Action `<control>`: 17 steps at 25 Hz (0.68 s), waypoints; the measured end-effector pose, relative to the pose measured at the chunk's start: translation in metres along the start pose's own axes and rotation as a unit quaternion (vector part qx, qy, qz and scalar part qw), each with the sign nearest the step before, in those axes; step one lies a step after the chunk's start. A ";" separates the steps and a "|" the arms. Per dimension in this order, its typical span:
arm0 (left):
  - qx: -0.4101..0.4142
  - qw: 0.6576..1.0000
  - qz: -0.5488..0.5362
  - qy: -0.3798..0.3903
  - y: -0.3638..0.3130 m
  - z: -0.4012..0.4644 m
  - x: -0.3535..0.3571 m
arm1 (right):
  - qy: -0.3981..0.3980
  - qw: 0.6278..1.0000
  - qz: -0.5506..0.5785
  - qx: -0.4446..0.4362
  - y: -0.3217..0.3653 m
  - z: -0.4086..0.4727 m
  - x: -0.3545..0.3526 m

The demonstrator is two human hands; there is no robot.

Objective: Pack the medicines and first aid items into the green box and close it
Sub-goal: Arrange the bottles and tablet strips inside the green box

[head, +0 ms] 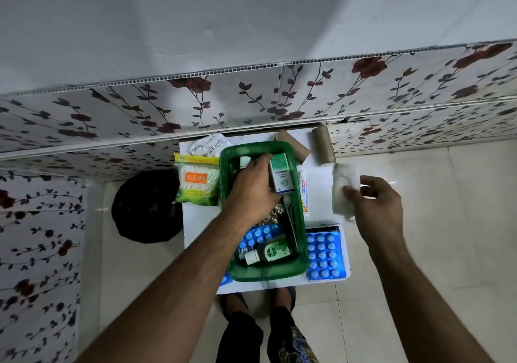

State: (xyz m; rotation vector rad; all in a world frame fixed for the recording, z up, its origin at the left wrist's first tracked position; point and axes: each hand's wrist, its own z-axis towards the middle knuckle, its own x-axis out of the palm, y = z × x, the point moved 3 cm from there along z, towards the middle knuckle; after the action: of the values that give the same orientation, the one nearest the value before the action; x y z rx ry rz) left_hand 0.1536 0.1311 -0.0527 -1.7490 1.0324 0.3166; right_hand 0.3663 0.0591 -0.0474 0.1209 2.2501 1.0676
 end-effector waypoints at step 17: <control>-0.144 0.948 -0.146 -0.242 0.097 -0.063 -0.091 | 0.101 0.919 -0.322 -0.204 0.087 -0.054 0.115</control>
State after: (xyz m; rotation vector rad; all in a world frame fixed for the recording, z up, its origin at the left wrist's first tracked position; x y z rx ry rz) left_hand 0.0096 0.1114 -0.0295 -1.9190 0.3783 0.6936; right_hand 0.2280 0.1193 -0.0175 -0.8799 1.9474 1.1676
